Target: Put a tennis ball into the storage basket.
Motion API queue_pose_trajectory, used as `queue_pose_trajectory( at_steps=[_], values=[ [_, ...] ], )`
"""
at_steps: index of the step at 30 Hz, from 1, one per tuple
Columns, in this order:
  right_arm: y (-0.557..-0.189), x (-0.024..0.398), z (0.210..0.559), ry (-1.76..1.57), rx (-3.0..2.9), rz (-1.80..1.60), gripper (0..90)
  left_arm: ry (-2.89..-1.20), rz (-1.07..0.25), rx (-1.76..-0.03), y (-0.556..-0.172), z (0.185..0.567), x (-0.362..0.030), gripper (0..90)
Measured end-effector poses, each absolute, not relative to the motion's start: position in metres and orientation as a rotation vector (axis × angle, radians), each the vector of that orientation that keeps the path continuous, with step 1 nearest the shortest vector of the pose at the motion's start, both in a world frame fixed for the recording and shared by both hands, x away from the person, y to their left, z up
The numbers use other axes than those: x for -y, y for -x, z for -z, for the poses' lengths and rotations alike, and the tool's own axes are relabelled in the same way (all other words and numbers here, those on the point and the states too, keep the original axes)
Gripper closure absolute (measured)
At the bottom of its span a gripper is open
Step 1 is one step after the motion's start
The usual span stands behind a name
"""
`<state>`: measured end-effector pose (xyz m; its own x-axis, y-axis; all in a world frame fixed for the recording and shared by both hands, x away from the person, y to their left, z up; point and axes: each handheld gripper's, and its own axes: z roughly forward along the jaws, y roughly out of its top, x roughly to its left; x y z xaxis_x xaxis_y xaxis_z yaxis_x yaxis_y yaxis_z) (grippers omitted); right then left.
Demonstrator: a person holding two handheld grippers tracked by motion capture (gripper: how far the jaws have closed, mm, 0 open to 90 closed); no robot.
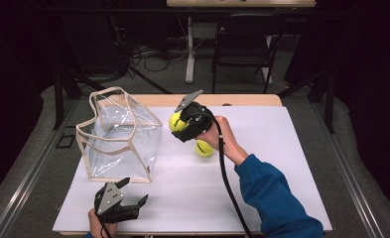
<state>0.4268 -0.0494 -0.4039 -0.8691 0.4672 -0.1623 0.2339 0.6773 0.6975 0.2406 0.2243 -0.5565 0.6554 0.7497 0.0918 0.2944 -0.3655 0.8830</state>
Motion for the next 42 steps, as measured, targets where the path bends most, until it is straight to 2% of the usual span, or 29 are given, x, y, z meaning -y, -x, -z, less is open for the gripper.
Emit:
queue_pose_trajectory(
  at_steps=[42],
  values=[
    [-0.434,0.018,0.366,-0.48,-2.551,-0.998,25.9,-1.926,-0.62,-0.824,-0.239,0.555,-0.226,16.1]
  ],
)
